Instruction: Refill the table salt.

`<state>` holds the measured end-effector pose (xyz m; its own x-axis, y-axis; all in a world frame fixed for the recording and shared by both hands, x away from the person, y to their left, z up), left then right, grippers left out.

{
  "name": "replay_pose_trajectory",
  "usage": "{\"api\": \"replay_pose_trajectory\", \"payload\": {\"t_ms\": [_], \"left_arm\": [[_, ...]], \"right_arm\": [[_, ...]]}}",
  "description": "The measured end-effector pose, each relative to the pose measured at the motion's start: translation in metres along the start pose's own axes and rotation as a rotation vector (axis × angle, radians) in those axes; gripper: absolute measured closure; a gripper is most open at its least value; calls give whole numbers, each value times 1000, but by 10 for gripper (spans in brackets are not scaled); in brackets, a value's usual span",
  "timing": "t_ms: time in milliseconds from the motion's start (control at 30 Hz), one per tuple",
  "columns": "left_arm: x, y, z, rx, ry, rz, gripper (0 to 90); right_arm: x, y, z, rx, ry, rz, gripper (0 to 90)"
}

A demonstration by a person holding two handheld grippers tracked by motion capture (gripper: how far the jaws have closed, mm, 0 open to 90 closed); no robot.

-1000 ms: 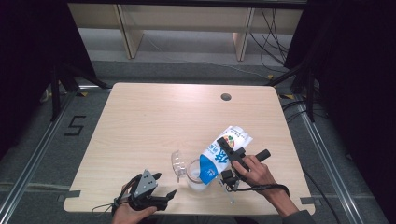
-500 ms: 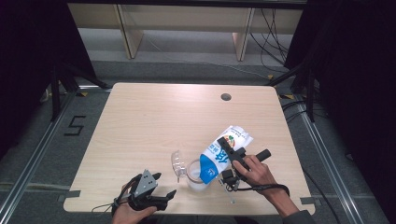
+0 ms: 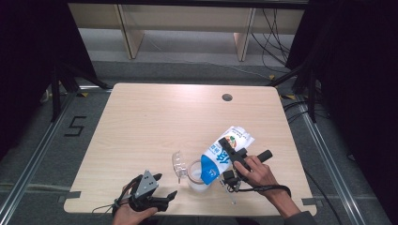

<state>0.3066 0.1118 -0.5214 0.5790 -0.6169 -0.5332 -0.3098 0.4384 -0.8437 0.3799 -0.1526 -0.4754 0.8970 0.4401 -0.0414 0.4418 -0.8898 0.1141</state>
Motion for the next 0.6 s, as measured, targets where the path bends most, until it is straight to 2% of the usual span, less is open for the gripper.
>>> {"api": "replay_pose_trajectory", "payload": {"t_ms": [33, 67, 200, 367, 400, 467, 600], "left_arm": [[0, 0, 0, -1, 2, -1, 198], [0, 0, 0, -1, 2, -1, 198], [0, 0, 0, 2, 0, 1, 198], [0, 0, -1, -4, 3, -4, 198], [0, 0, -1, -5, 3, -5, 198], [0, 0, 0, -3, 2, -3, 198], [0, 0, 0, -1, -1, -1, 198]], "right_arm": [[0, 0, 1, 8, -1, 5, 672], [0, -1, -2, -12, 6, -3, 673], [0, -1, -2, -20, 6, -4, 674], [0, 0, 0, -6, 1, 1, 675], [0, -1, -2, -22, 7, -3, 675], [0, -1, -2, -22, 6, -3, 675], [0, 0, 1, -7, 1, 3, 676]]}}
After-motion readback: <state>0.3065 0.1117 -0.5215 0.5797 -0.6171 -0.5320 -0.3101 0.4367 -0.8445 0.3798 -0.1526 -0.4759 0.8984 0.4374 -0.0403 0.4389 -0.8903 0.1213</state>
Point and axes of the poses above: each handheld gripper's, and its own axes: x roughly forward along the jaws, y roughly out of its underside, z roughly to its left, the point moved 4 cm from there along x, roughly forward along the jaws, and after that the axes turned 7 degrees about x, right-handed, at the moved point
